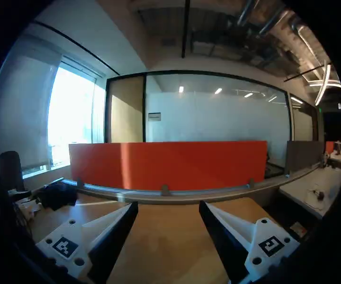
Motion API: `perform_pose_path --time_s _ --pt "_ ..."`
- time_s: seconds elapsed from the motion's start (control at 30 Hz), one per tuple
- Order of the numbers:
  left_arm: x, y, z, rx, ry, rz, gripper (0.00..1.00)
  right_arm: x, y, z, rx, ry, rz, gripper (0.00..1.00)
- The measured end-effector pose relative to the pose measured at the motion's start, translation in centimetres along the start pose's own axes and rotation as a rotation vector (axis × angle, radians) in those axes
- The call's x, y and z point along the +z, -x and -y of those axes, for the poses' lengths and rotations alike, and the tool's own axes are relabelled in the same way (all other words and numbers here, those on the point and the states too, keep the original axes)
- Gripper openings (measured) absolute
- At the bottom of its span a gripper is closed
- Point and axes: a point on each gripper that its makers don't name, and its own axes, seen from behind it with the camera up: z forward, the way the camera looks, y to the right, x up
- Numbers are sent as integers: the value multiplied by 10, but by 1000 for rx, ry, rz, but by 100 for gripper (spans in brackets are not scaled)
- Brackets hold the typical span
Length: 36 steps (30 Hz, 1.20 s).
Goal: Fold towel
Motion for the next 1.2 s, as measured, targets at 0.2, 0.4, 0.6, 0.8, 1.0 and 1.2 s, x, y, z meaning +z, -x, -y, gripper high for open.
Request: perform_pose_path --time_s 0.2,0.4,0.6,0.8,1.0,1.2 --pt "2 29 8 -8 -22 -3 86 6 5 3 13 6 -4 99" --pt "-1 51 15 -14 -31 -17 86 9 20 10 15 -3 0 99" --pt "-5 66 23 -1 -40 -37 86 12 38 17 -9 -7 13 99" --pt "-10 81 35 2 -59 -43 86 14 49 22 -17 -9 23 99" --pt "-14 90 43 -19 -69 -49 86 15 58 27 -24 -17 34 99" --pt "-17 93 48 -26 -75 -60 86 16 61 28 -31 -18 39 99"
